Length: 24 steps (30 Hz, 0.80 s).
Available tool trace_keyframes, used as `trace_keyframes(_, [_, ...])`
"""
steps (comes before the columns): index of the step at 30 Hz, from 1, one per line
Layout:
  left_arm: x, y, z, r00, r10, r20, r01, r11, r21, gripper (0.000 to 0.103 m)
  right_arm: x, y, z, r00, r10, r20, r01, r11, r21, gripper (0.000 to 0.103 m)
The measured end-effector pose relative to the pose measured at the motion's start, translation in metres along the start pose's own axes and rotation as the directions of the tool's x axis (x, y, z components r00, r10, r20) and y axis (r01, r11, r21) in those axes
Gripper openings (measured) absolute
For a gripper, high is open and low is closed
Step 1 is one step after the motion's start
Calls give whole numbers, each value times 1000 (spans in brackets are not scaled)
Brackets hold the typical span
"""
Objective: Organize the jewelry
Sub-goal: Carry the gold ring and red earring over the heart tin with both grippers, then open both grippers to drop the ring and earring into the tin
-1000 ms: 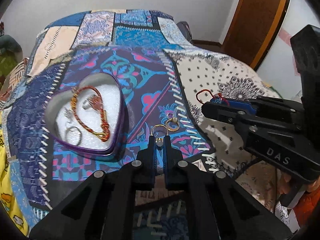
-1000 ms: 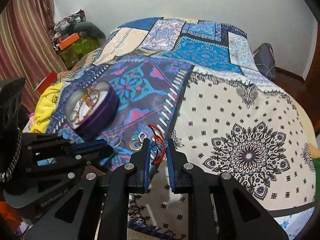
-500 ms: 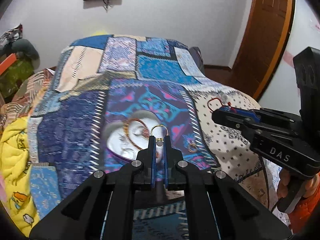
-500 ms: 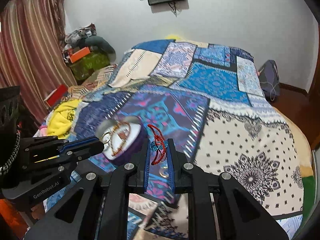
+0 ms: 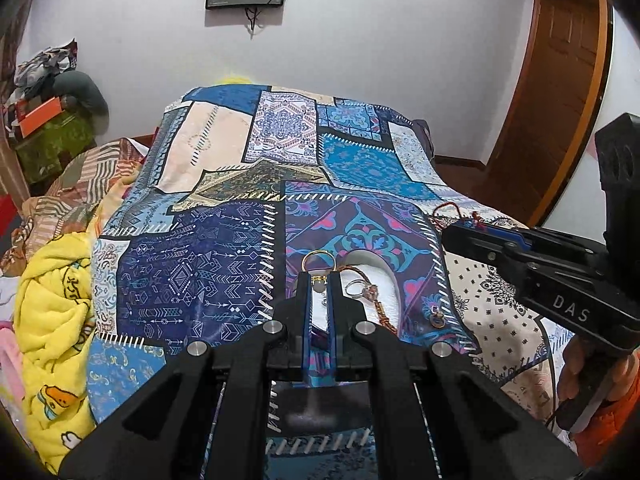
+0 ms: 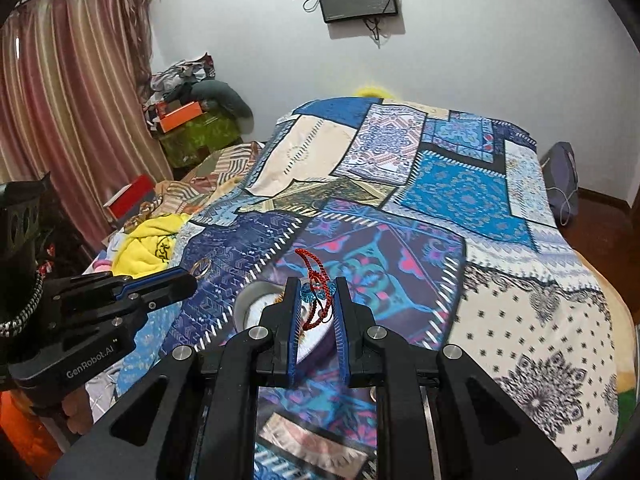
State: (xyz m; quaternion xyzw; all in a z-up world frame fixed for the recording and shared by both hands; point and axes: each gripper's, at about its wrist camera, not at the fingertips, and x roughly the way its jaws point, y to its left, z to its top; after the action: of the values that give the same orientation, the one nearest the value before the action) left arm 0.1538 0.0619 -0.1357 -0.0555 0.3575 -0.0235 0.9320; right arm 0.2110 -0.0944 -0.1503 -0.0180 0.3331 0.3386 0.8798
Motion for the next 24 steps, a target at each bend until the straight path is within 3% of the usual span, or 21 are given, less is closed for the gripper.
trace_keyframes(14, [48,4,-13,995,-47,-87,46,999,-15,5,46,0,-11,995,20,-99,-21,1000,-6,14])
trace_keyframes(24, [59,2,-15,993,-49,-108,50,999,2,5,64,-6,-12,989,6,-145,-7,1000,-8,14])
